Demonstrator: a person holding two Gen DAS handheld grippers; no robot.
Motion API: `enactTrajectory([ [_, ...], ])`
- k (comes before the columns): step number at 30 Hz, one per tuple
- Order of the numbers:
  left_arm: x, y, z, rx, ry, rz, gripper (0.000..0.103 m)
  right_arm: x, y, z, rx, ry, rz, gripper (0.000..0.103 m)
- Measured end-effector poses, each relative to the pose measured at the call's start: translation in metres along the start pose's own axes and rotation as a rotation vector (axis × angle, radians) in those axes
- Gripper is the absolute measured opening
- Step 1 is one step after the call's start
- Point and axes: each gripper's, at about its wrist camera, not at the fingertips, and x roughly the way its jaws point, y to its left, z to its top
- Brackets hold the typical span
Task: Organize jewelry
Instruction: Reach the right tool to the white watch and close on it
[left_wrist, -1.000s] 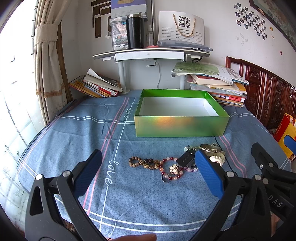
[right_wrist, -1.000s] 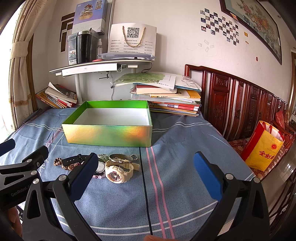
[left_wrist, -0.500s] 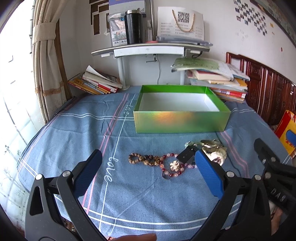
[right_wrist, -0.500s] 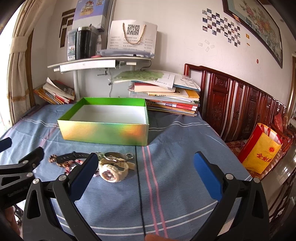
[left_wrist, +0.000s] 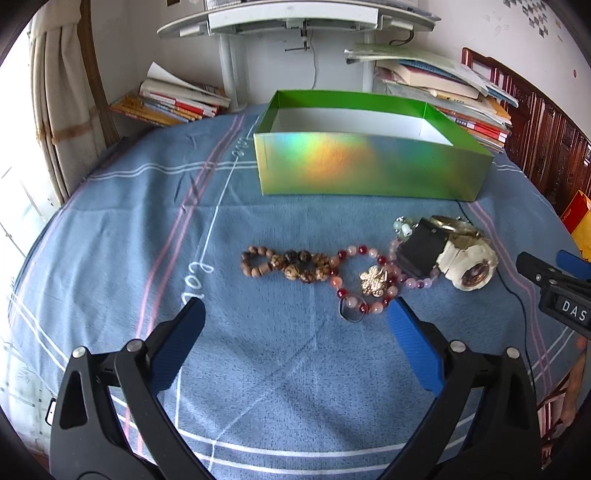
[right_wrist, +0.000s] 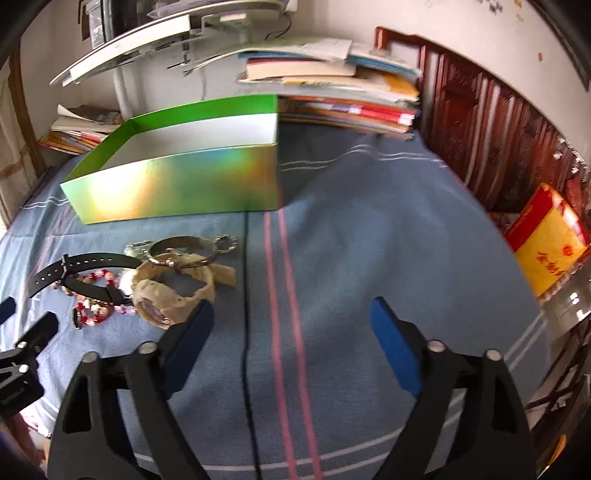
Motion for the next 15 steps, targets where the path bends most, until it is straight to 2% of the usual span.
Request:
enactTrajectory([
  [4, 0.009, 0.005, 0.000, -0.011, 0.036, 0.016, 0.083, 0.010, 0.006, 0.000, 0.002, 0.044, 0.018, 0.062],
  [5, 0.011, 0.007, 0.000, -0.018, 0.047, 0.019, 0.080, 0.010, 0.006, 0.000, 0.003, 0.047, 0.036, 0.061],
  [10, 0.018, 0.013, 0.001, -0.046, 0.079, 0.023, 0.080, 0.008, 0.013, 0.003, -0.027, 0.042, 0.073, 0.060],
  [15, 0.019, 0.011, 0.003, -0.041, 0.081, 0.041, 0.086, 0.008, 0.028, 0.005, -0.069, 0.036, 0.101, 0.060],
])
